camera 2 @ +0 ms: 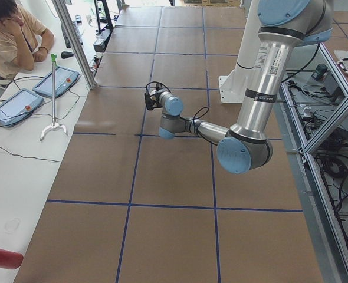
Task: Flip mug
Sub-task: 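Lift the white mug with the left gripper and carry it farther from the robot, then rotate the mug upright with the left gripper and lower it onto the table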
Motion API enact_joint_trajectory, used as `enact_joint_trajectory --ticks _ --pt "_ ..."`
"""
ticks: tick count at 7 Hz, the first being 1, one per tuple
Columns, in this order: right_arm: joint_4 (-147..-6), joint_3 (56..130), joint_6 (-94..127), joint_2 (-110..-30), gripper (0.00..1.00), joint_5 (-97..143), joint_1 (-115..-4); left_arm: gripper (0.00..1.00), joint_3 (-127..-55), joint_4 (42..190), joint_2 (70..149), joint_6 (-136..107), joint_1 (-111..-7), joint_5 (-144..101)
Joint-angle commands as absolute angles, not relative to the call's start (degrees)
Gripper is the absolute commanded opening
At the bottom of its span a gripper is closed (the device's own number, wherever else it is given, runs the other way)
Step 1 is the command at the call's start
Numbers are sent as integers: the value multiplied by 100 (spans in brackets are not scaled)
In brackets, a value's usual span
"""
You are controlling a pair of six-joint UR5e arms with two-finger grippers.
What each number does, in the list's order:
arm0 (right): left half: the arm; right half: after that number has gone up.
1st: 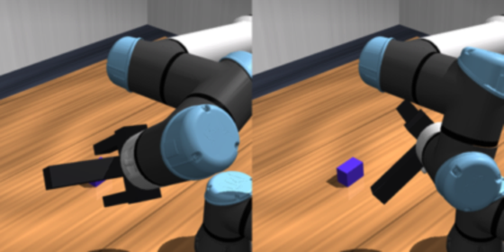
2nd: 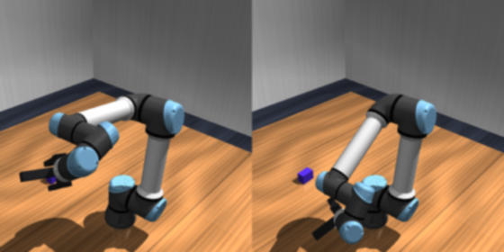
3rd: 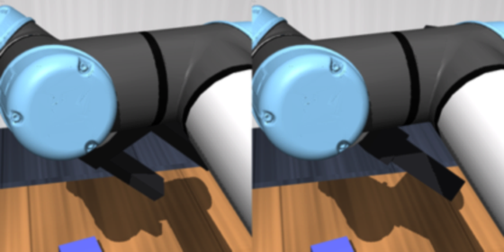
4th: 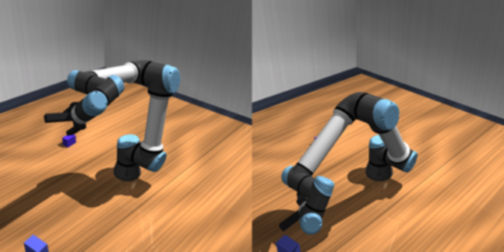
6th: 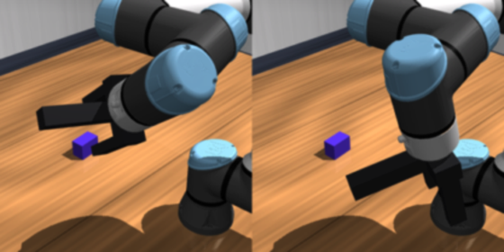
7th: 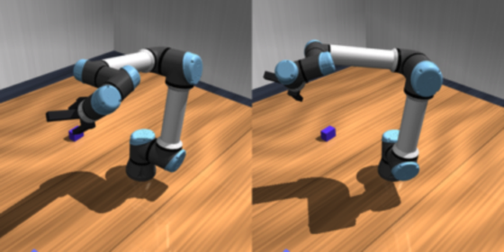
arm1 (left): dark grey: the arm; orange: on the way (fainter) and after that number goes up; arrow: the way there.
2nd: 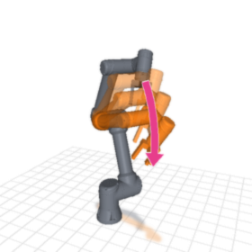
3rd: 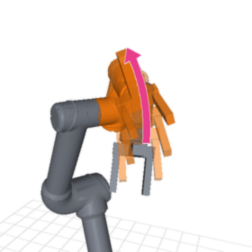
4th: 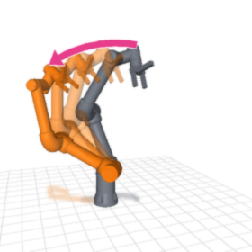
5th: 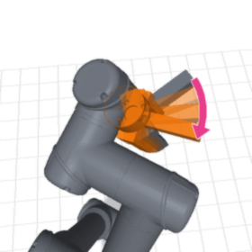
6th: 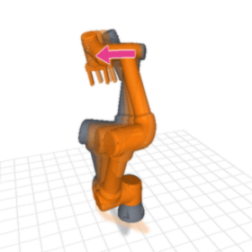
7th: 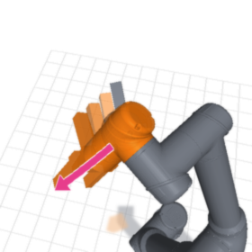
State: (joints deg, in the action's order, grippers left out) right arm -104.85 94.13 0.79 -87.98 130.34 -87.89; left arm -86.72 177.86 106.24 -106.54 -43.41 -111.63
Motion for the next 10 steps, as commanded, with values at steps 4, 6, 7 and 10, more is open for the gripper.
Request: enact_joint_trajectory --ticks 4,6,7,10 --pt "-10485 9413 79 -8798 100 13034 -8789 0 -9414 10980 13020 -9881 -4106 -11320" --pt "-10485 9413 79 -8798 100 13034 -8789 0 -8847 9288 14083 -9580 -3737 -11276" --pt "-10485 9413 79 -8798 100 13034 -8789 0 -8007 9090 14663 -9571 -3527 -10937" --pt "-10485 9413 79 -8798 100 13034 -8789 0 -7568 9062 14792 -9554 -2945 -10389"
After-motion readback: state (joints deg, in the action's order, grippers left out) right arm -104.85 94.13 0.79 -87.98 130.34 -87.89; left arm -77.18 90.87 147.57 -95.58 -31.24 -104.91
